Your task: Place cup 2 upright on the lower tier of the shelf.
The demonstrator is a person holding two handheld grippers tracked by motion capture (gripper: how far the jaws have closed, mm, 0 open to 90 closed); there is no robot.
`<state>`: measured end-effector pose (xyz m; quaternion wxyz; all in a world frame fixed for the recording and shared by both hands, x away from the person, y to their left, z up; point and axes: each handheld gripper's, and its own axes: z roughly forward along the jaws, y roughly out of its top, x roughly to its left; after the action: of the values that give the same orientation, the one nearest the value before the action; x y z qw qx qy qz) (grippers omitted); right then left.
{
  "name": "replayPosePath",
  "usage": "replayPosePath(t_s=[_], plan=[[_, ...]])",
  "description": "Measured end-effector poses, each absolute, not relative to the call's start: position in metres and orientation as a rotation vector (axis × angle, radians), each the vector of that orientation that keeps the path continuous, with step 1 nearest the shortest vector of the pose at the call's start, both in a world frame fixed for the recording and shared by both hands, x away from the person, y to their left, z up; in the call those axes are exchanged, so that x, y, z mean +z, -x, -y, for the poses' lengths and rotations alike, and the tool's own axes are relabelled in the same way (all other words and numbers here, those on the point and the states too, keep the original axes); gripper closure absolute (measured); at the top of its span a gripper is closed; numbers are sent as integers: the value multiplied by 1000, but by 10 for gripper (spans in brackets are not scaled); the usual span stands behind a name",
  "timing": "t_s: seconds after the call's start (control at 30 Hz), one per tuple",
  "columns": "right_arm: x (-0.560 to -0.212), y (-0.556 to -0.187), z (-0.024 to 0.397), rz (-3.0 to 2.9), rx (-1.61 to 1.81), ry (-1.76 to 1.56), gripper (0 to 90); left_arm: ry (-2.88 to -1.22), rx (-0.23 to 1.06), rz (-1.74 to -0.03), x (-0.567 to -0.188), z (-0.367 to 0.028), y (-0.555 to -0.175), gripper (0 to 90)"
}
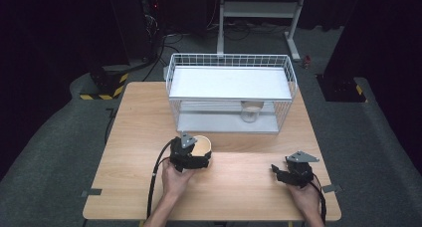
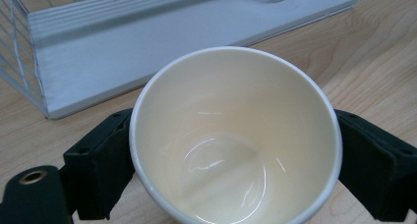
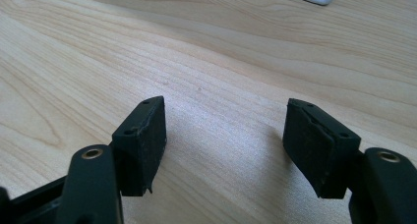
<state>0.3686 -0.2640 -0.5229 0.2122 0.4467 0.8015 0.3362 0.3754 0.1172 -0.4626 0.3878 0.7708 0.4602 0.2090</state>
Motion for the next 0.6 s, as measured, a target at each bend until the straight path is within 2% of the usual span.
replayPosePath(t_s=[0.6], plan=[[-523,-368,264,-2224,934,-1242,330,-1979,557,-1147,-451,-112,-385,109]])
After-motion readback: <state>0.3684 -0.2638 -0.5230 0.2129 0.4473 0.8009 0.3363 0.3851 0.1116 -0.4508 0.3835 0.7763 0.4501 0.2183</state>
